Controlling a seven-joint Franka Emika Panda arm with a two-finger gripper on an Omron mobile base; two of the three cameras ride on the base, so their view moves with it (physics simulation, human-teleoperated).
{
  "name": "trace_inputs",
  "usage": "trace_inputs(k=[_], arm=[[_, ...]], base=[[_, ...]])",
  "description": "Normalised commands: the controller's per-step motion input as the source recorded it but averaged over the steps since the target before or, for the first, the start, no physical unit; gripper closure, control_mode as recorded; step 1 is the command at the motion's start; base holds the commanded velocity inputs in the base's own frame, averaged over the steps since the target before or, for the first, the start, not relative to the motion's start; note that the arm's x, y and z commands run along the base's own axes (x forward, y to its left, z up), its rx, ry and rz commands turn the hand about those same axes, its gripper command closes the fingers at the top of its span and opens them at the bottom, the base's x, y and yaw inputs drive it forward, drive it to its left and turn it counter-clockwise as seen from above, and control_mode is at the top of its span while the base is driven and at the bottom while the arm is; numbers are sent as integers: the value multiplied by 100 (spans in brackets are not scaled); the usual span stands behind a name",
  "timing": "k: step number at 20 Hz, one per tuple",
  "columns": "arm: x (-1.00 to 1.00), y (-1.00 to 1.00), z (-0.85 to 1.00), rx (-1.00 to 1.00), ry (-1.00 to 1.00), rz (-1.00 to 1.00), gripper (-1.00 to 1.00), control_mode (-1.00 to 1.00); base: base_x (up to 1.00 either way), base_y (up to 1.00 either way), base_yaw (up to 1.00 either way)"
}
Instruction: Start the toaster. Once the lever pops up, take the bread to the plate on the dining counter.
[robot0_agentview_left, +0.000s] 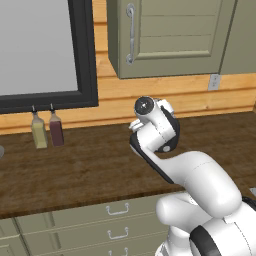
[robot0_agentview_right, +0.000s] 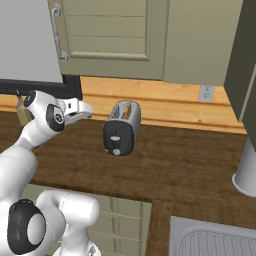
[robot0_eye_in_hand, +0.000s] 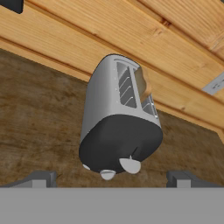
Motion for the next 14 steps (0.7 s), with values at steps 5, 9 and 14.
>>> trace_inputs(k=[5,9,14], arm=[[0,0,0,0,0,0,-100,-100],[0,0,0,0,0,0,-100,-100],[0,0,0,0,0,0,-100,-100]], base=[[0,0,0],[0,0,0],[0,0,0]])
